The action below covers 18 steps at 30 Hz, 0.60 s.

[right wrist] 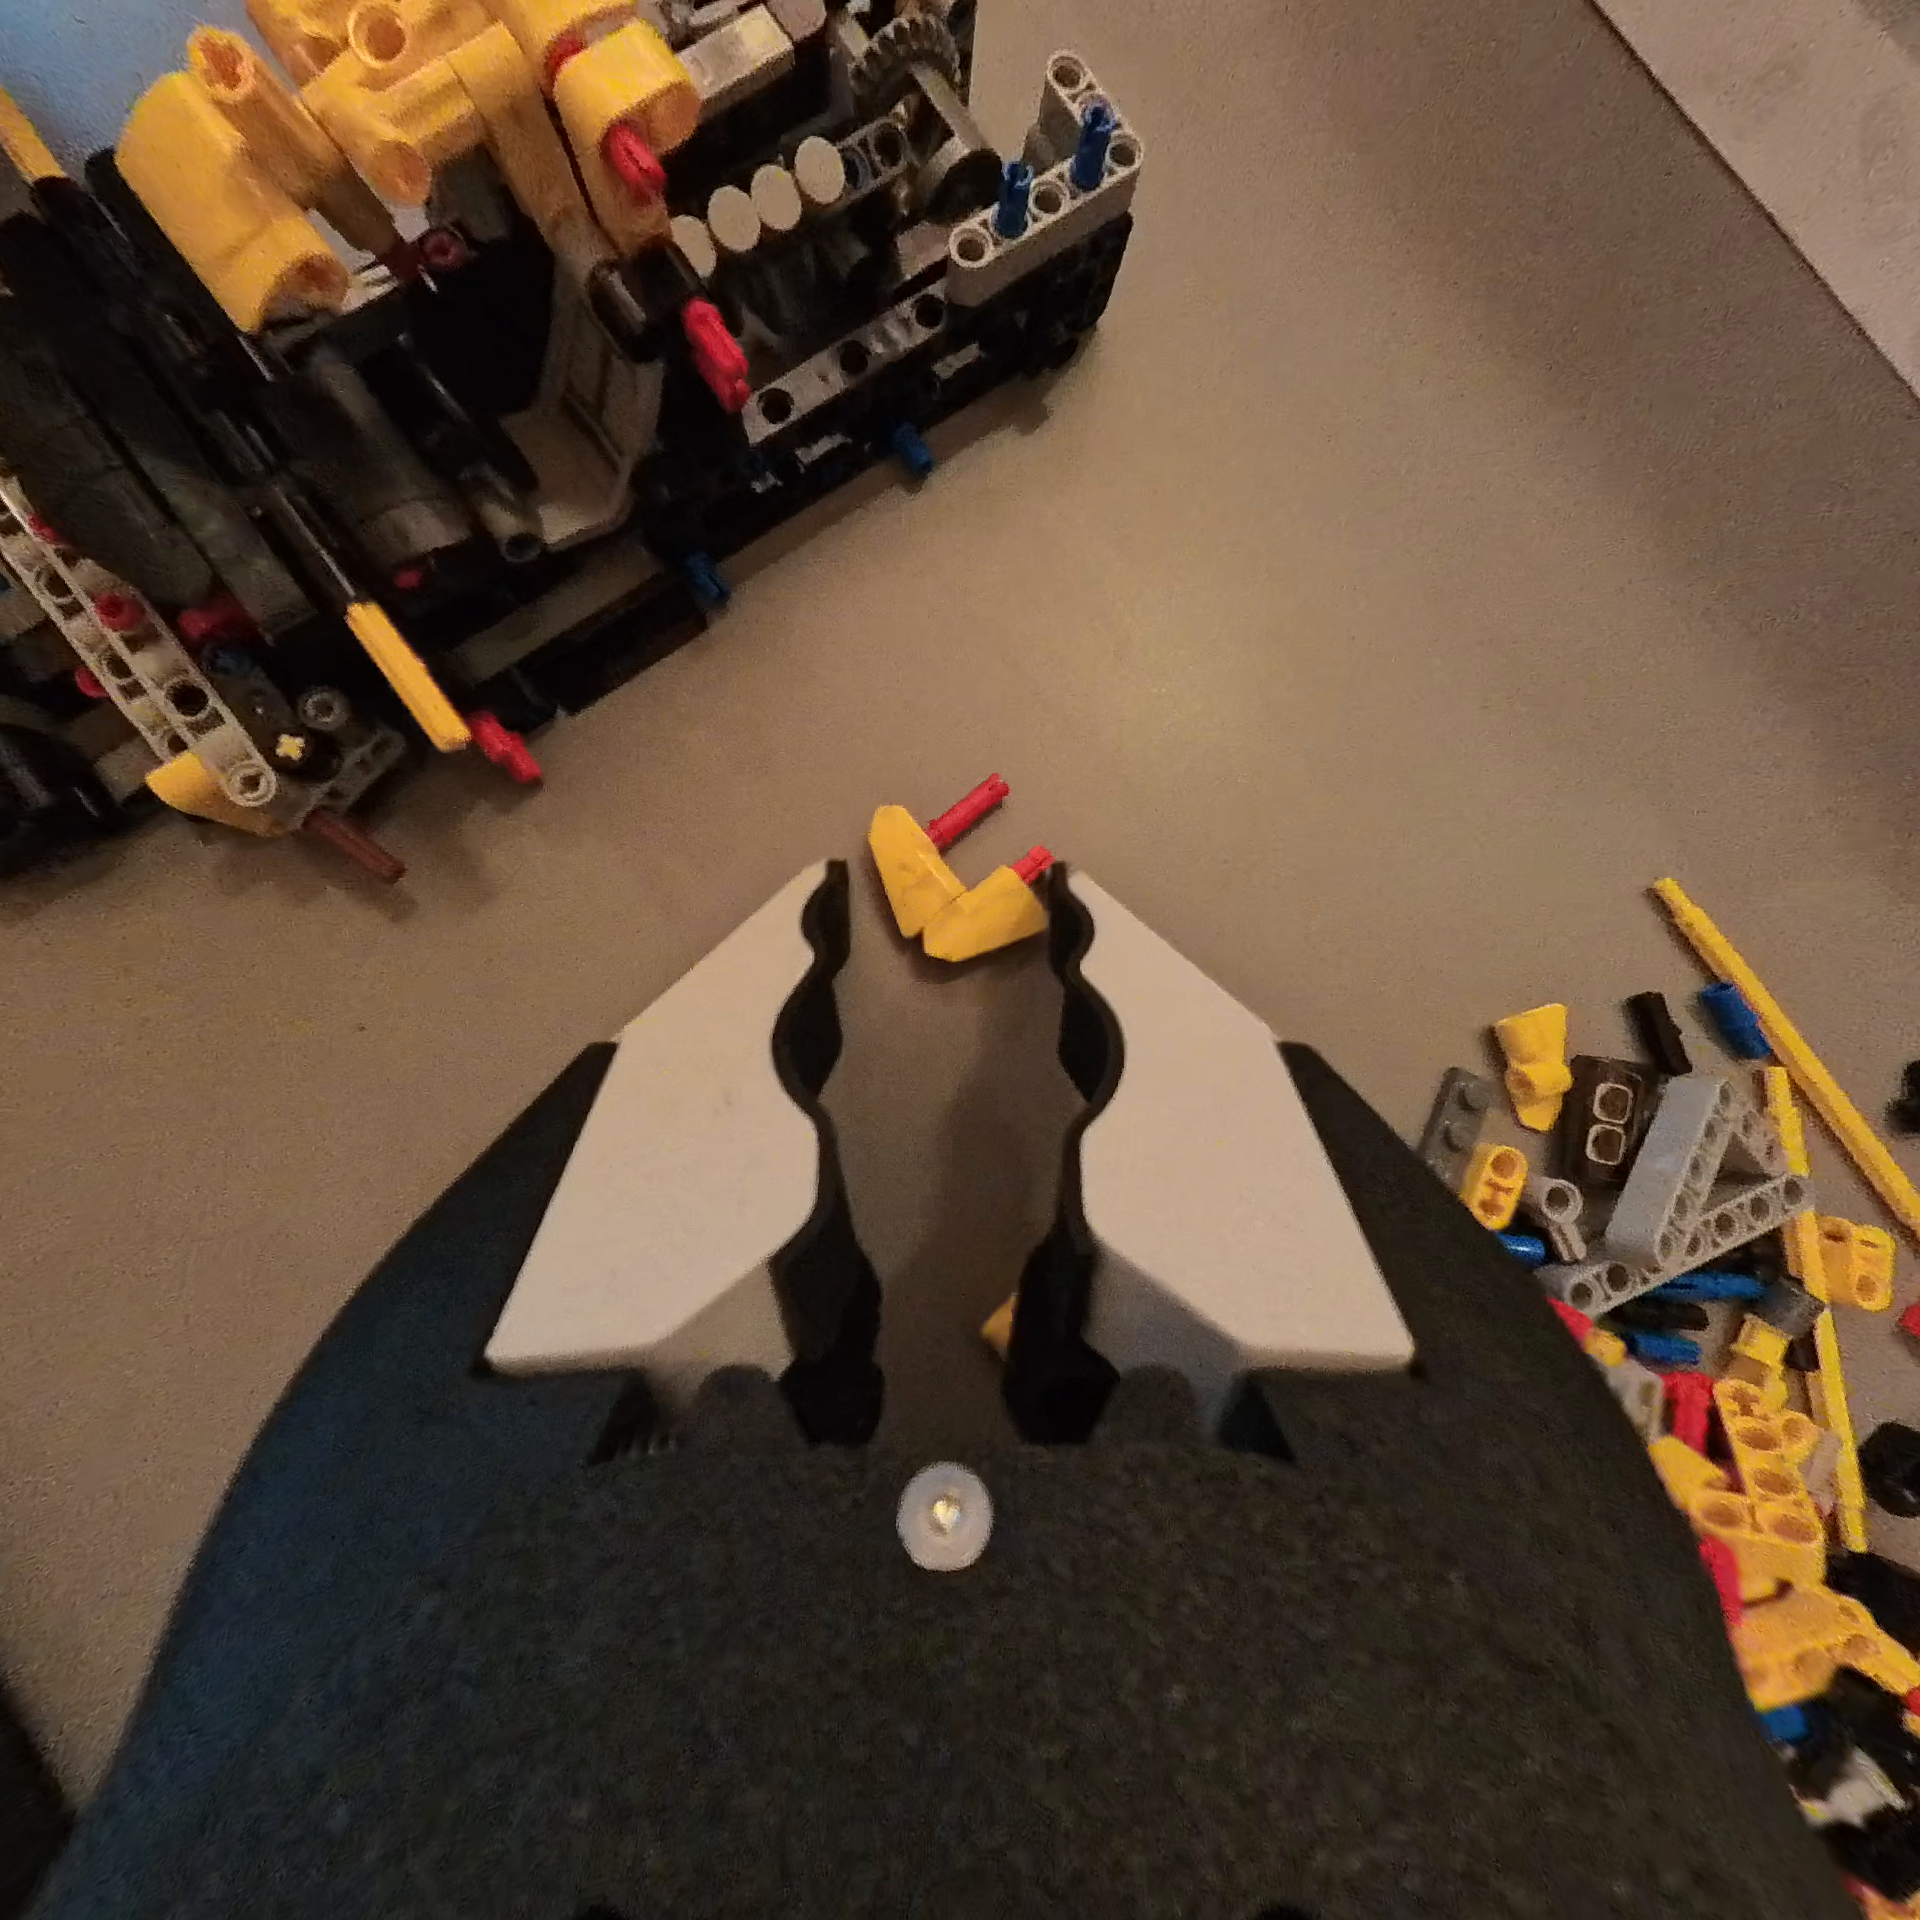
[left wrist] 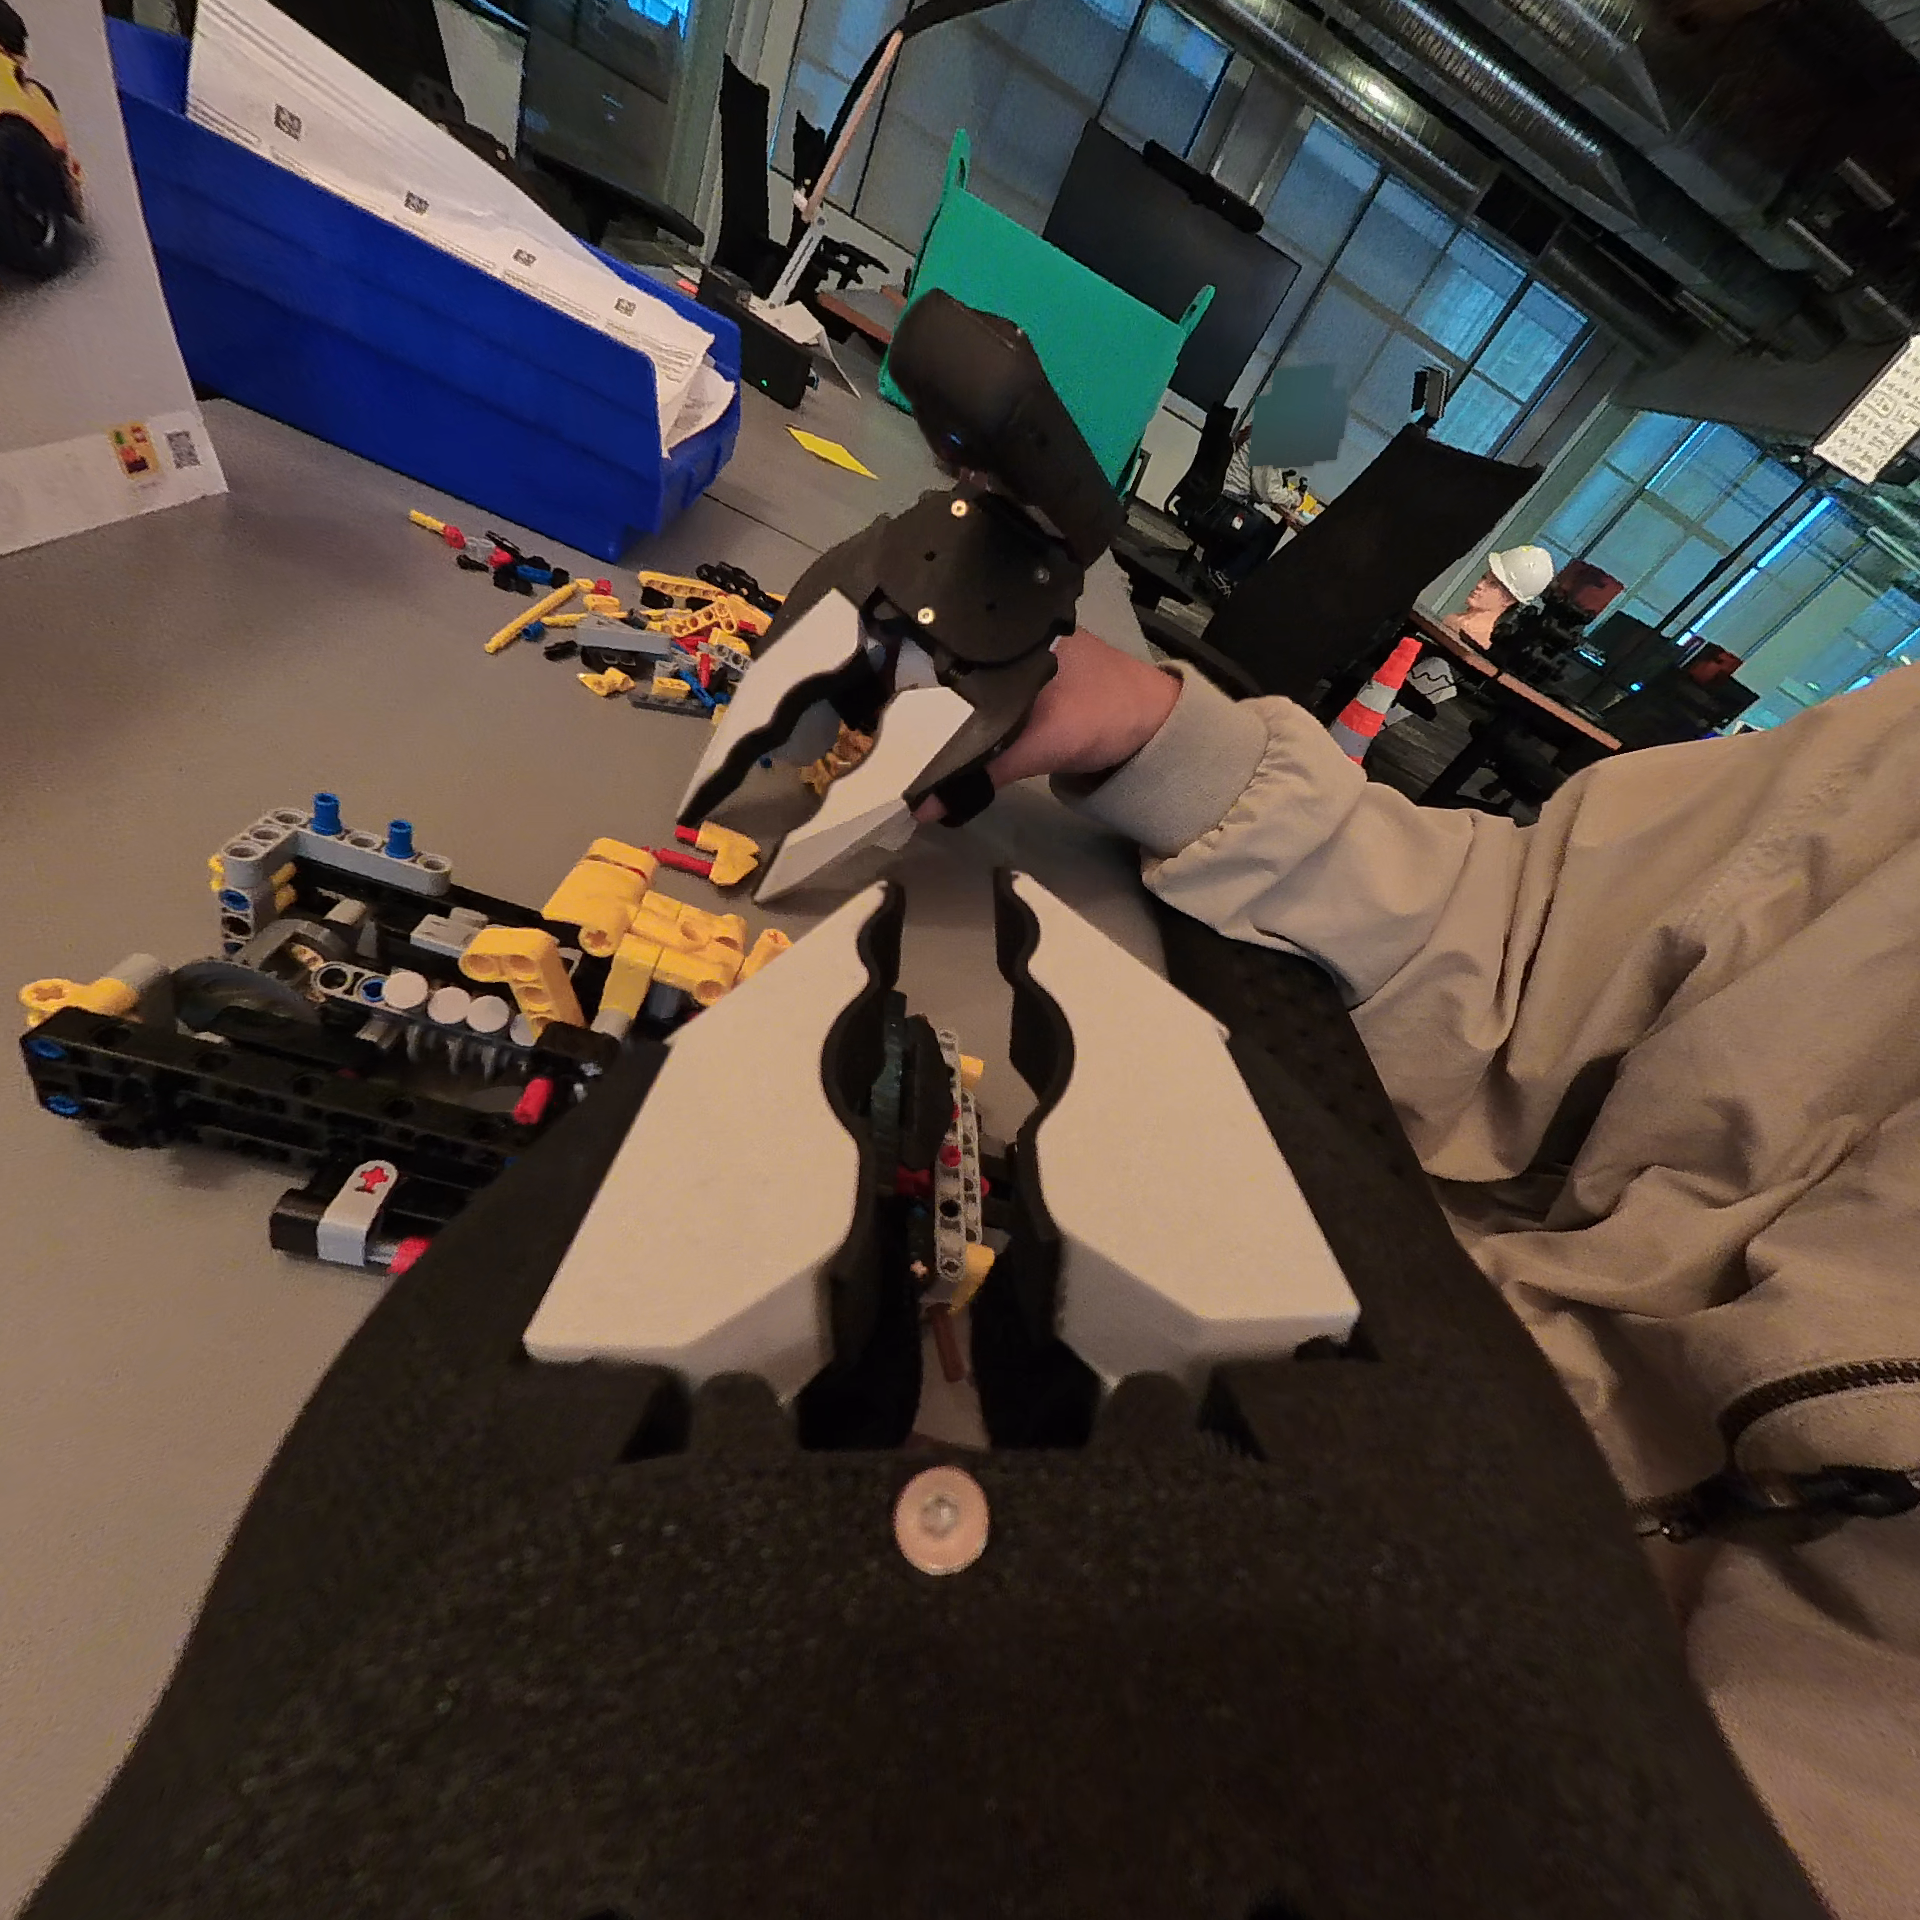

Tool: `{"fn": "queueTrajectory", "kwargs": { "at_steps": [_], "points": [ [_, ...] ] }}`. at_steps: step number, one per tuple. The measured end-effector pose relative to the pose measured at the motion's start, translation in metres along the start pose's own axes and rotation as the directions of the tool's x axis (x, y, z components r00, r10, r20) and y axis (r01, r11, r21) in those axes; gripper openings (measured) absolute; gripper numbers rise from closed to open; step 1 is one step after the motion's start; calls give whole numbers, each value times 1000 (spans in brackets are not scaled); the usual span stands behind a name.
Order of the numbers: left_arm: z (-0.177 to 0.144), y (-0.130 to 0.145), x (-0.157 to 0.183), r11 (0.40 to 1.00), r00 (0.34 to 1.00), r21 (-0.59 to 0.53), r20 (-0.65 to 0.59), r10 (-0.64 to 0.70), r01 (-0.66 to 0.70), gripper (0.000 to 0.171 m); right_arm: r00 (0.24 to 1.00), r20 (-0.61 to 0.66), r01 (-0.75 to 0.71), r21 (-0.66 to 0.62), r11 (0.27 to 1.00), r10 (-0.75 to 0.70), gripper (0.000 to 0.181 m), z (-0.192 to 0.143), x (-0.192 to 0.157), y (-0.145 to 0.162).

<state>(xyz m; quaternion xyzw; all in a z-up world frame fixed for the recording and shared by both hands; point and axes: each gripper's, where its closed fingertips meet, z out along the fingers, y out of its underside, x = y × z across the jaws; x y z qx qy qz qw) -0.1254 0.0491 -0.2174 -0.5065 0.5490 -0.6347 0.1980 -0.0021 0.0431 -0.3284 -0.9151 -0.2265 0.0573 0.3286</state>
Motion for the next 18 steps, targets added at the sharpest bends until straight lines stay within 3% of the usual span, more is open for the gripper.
{"fn": "queueTrajectory", "kwargs": {
  "at_steps": [4, 6, 9, 13, 15, 18],
  "points": [
    [4, 4, -5, 1000, 999, -16, 27, -21, 22, 18, 1000, -2, -7, -21, 1000, 7, 30, -1, -2, 1],
    [6, 4, -9, 999, 998, -14, 49, -49, 50, 18, 995, -73, 61, -32, 998, -63, 30, -5, 4, -1],
    [7, 2, -19, 993, 990, 16, 83, -118, 117, 18, 956, -206, 229, 67, 971, -211, 30, -21, 1, -32],
    [8, -9, -19, 967, 971, 101, 18, -239, 236, 25, 830, -420, 504, 281, 816, -368, 29, -58, -38, -102],
    [8, -16, -13, 953, 962, 136, -42, -268, 272, 26, 764, -517, 583, 296, 756, -386, 29, -64, -52, -122],
    [4, -26, -6, 944, 960, 180, -91, -265, 278, 25, 721, -590, 615, 306, 727, -362, 30, -62, -65, -137]
  ]
}}
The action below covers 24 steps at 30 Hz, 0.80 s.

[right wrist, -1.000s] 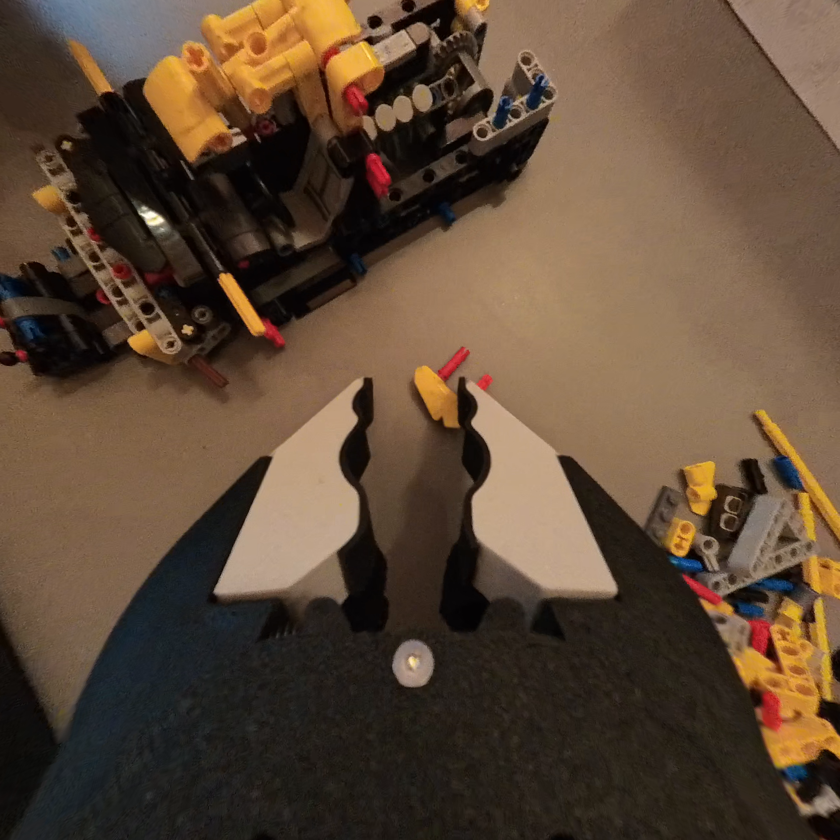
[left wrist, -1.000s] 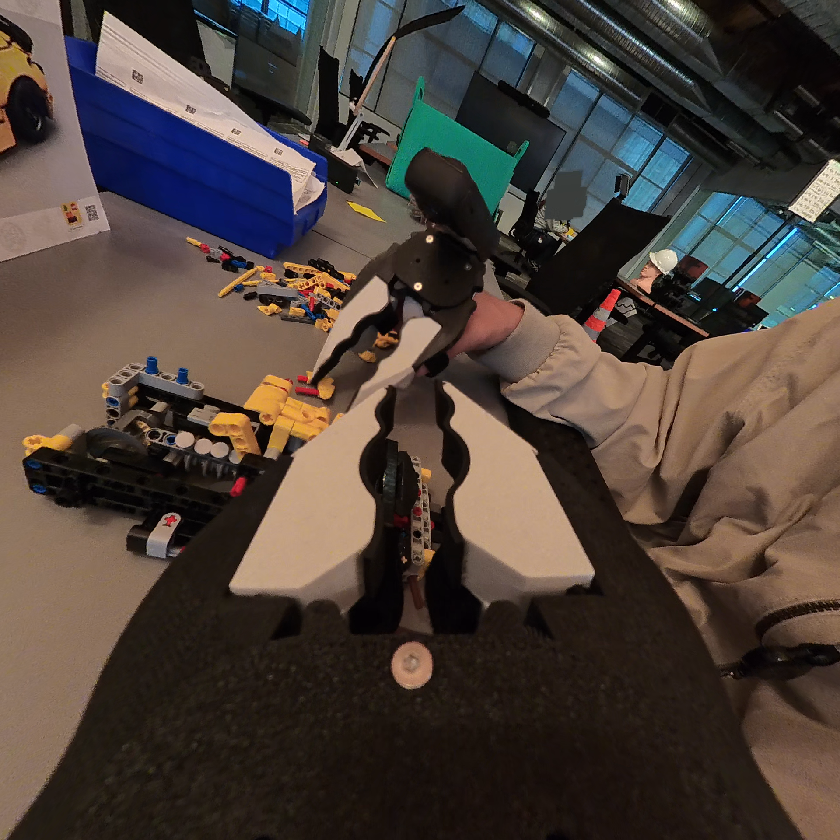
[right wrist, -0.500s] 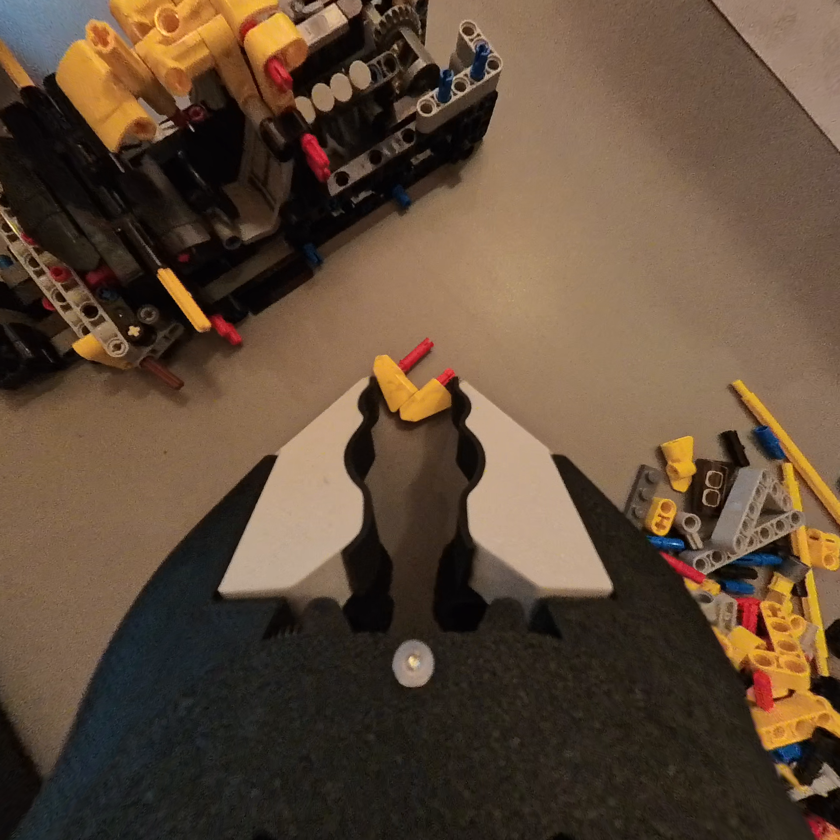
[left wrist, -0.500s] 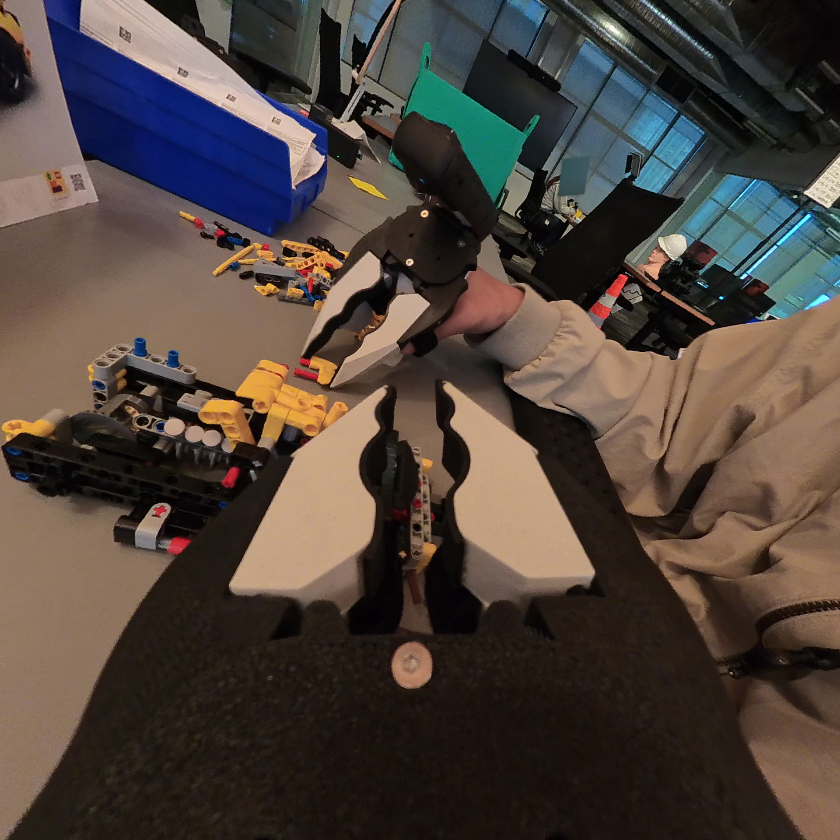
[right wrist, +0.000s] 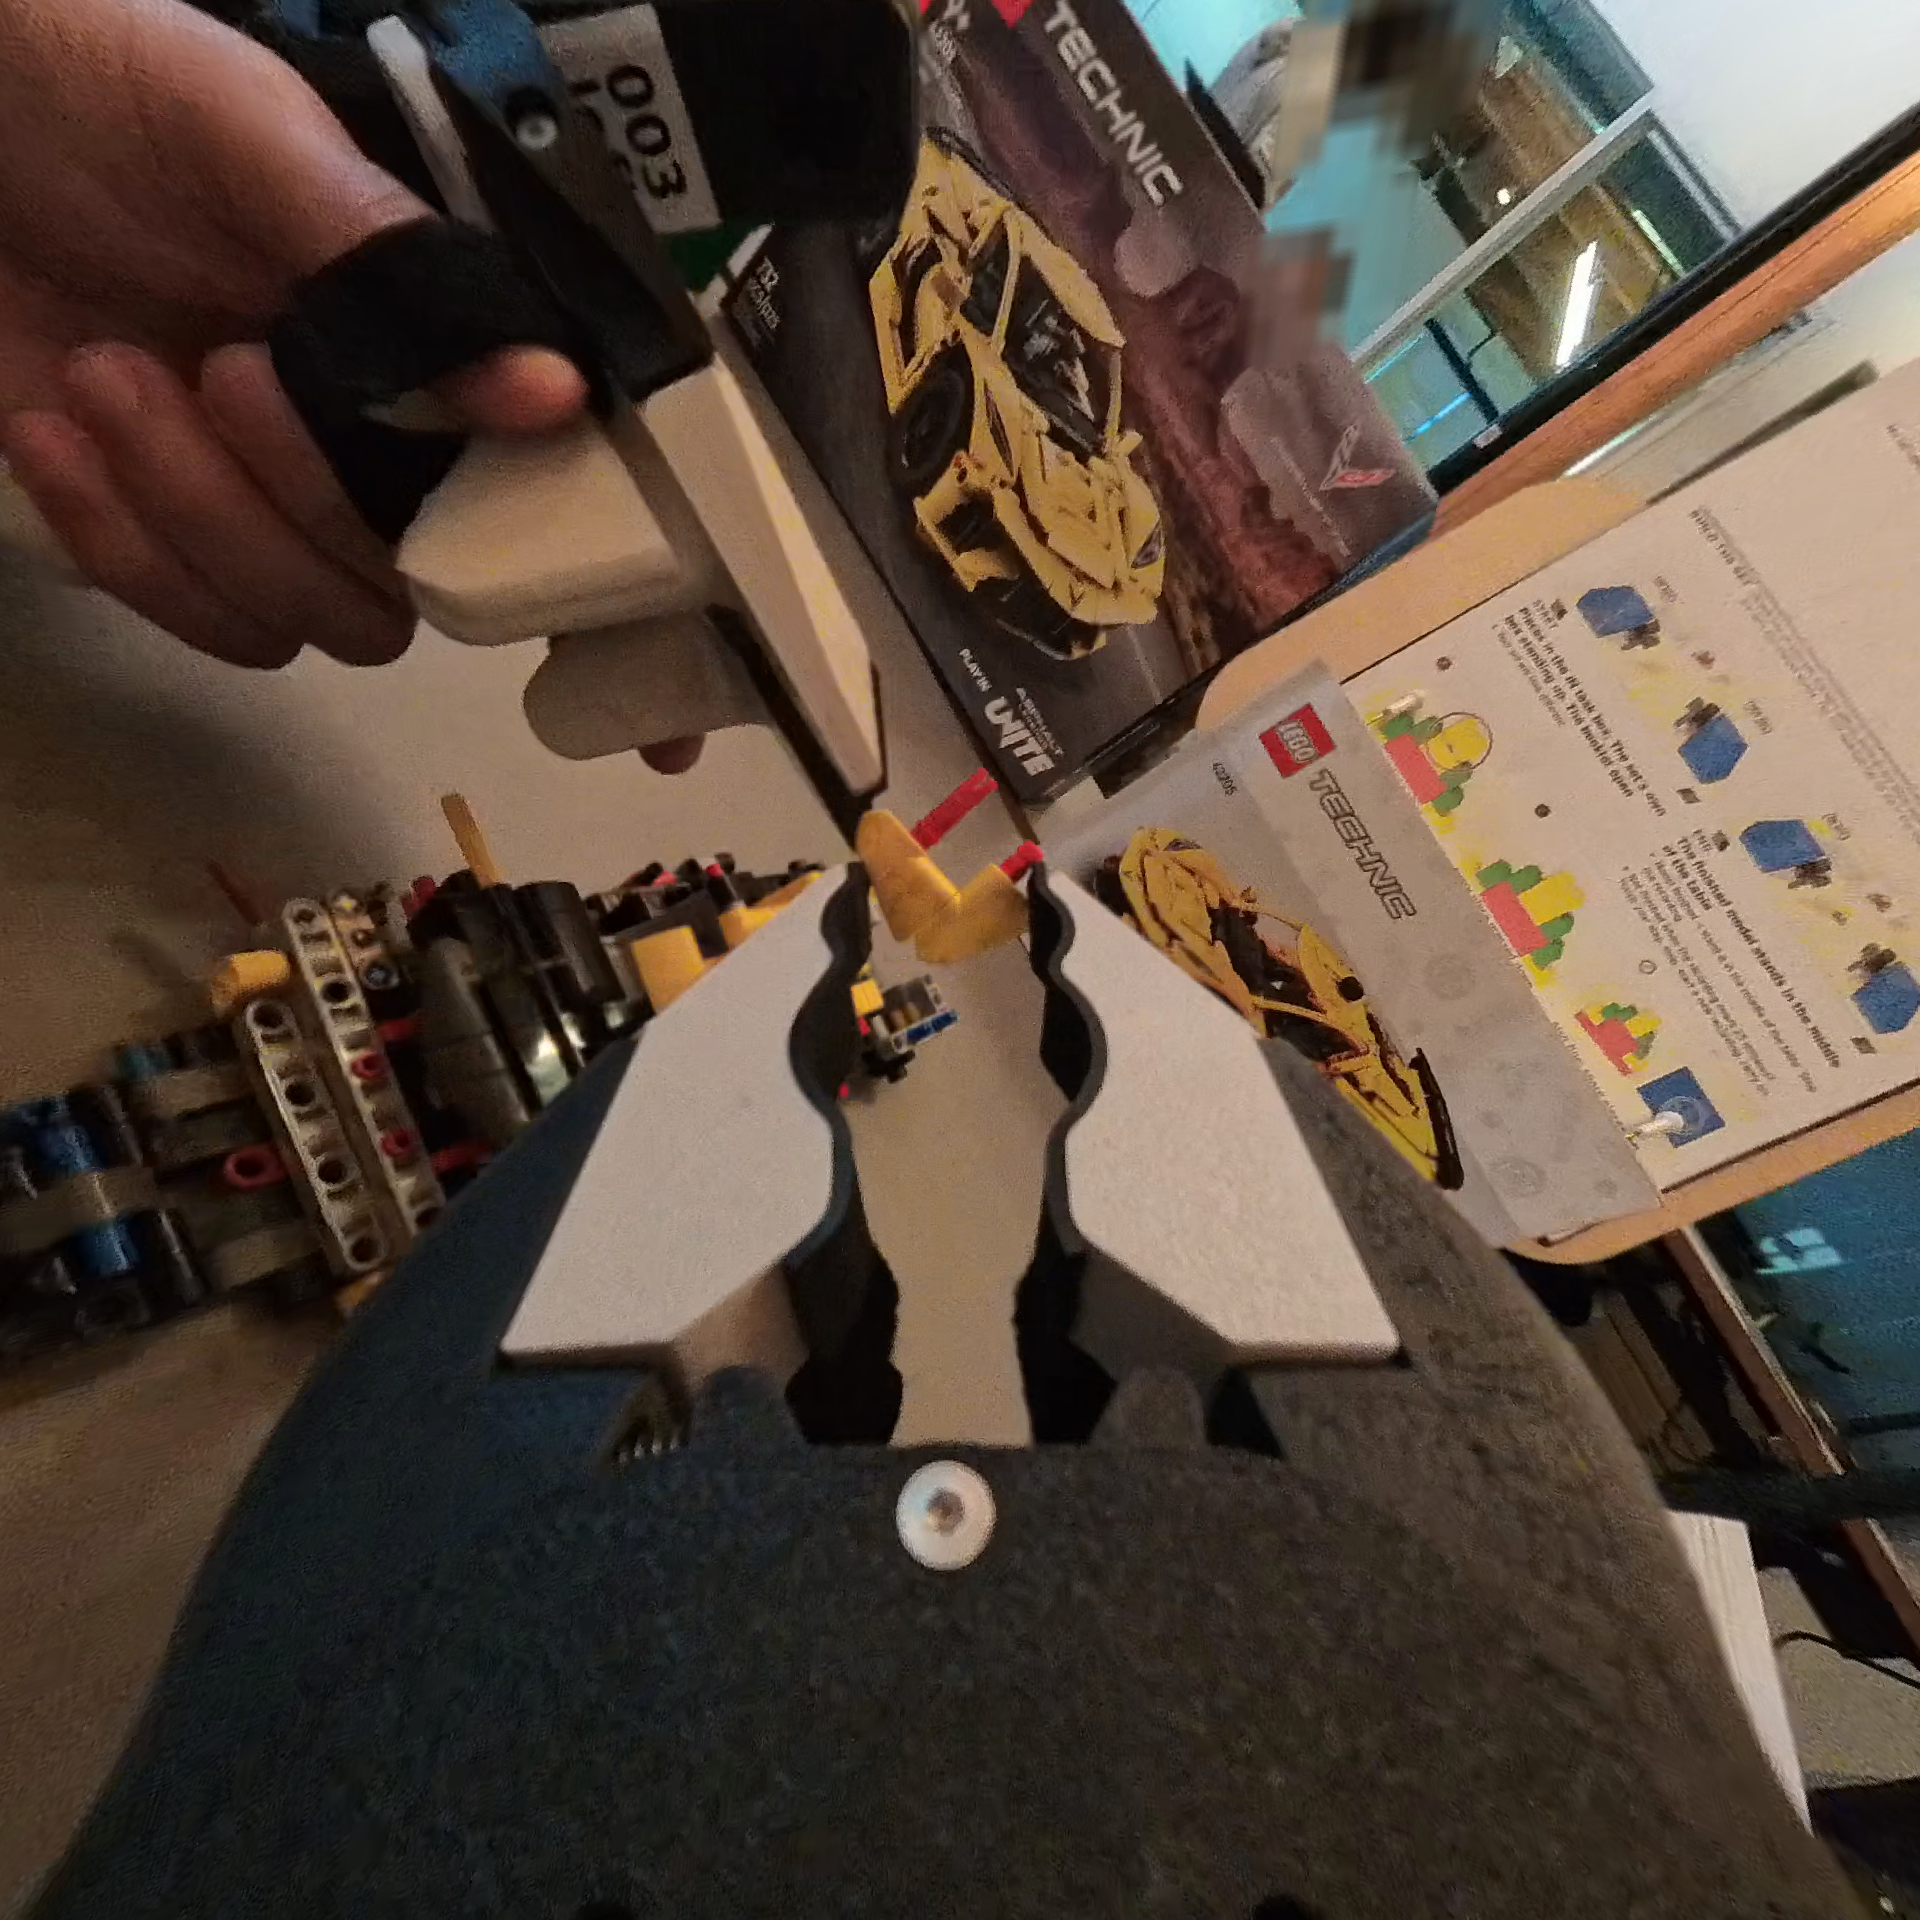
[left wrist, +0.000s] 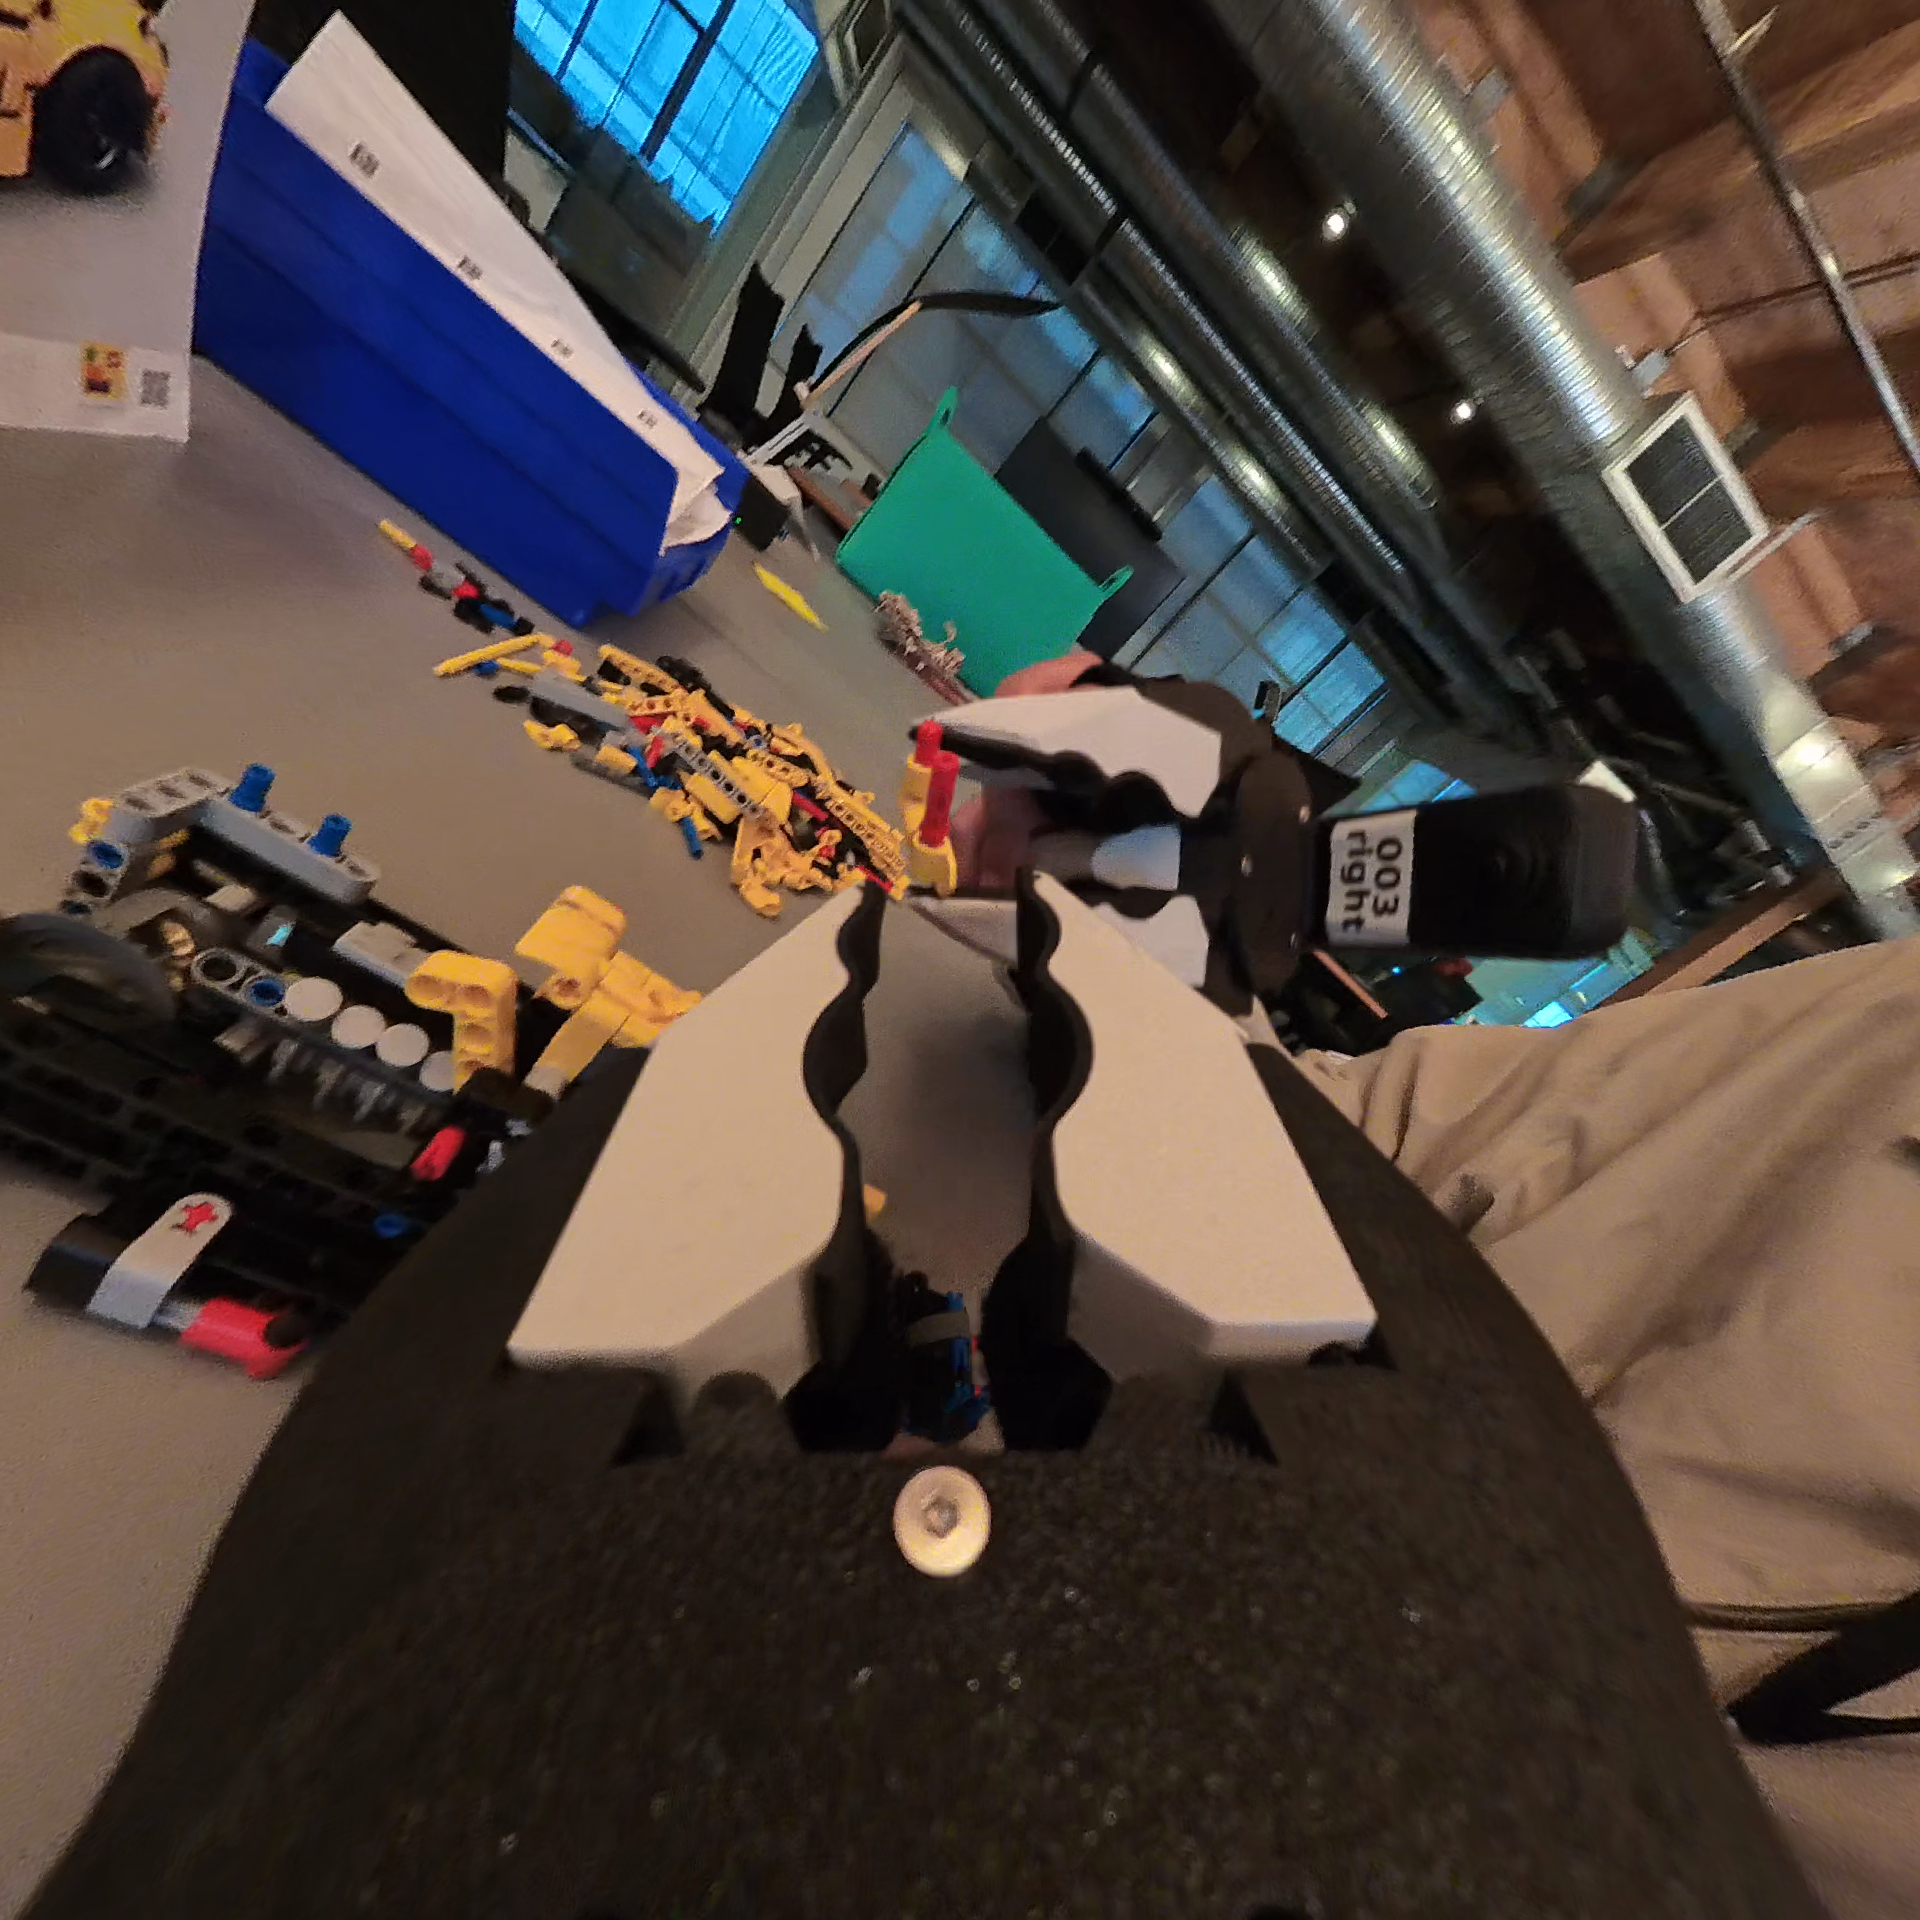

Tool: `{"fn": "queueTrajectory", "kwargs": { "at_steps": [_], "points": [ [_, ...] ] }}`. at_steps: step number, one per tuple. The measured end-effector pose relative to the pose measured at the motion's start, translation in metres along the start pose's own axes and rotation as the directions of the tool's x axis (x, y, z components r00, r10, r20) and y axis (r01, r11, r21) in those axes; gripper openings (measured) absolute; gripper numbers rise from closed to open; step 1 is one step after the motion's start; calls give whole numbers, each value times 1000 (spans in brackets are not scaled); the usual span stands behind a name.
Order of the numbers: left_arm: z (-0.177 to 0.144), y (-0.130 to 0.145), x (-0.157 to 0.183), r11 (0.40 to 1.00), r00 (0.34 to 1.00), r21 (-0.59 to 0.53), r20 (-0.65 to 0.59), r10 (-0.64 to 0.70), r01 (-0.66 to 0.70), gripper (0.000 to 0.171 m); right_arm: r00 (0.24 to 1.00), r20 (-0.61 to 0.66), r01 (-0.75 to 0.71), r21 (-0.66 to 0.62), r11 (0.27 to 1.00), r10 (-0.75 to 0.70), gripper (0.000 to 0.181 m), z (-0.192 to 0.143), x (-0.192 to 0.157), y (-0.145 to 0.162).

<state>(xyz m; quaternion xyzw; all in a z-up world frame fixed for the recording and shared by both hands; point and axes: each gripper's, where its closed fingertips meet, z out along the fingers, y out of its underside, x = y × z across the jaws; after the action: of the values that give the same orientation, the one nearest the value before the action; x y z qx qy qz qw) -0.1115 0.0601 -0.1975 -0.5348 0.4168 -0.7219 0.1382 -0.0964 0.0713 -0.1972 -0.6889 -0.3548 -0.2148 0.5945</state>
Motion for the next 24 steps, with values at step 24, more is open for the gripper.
{"fn": "queueTrajectory", "kwargs": {
  "at_steps": [24],
  "points": [
    [2, 17, 21, 867, 871, -131, 50, 489, -480, 7, 598, 522, -753, 106, 649, 608, 13, -18, -11, -43]
  ]
}}
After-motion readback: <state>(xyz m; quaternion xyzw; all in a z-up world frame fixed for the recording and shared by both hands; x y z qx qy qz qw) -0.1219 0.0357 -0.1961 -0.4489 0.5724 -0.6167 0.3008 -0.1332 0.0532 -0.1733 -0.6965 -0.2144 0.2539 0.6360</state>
